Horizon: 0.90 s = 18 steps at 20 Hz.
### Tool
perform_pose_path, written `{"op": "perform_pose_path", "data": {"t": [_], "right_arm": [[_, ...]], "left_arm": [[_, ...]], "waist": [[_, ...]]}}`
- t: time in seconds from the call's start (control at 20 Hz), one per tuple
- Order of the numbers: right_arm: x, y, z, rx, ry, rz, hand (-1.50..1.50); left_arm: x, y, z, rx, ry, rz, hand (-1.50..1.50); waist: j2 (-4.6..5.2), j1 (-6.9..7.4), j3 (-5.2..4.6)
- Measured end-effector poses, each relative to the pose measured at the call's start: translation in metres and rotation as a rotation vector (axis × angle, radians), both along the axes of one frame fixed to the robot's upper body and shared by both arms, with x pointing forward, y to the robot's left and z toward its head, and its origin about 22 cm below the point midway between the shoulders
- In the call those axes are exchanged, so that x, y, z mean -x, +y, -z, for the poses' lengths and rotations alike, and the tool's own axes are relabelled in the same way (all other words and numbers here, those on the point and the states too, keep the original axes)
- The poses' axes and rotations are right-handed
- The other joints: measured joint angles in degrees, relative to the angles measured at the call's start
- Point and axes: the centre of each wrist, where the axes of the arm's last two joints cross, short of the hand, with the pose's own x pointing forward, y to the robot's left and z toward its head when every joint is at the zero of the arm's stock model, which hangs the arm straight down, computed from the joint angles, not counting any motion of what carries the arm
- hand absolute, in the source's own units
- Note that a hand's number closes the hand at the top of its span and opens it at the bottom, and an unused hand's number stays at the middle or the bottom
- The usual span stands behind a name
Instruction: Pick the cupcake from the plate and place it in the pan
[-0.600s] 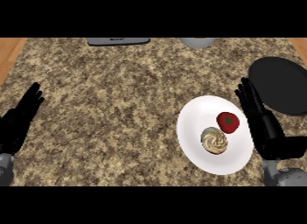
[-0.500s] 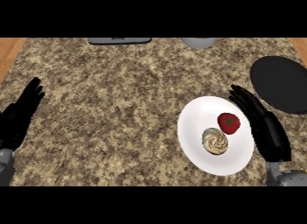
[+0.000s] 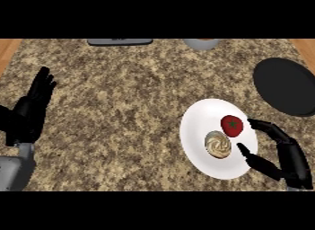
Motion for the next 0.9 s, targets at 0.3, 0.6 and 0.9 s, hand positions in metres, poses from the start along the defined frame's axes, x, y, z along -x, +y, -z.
{"op": "perform_pose_path", "data": {"t": [0.3,0.6,0.9], "right_arm": [[0.05,-0.034,-0.03,0.231,-0.077,0.101,-1.5],[0.064,-0.049,-0.101,0.451,0.051,0.021,-1.5],[0.058,-0.03,-0.169,0.558,0.153,0.009,-1.5]], "left_arm": [[0.004,-0.004,0.002,0.013,-0.005,-0.007,0.0],[0.004,-0.012,0.004,0.014,-0.009,0.011,0.0],[-0.004,-0.008,0.001,0.02,-0.019,0.023,0.0]], "waist": [[-0.14,-0.15,-0.18],[0.01,0.32,-0.36],[0.23,1.22,-0.28]]}}
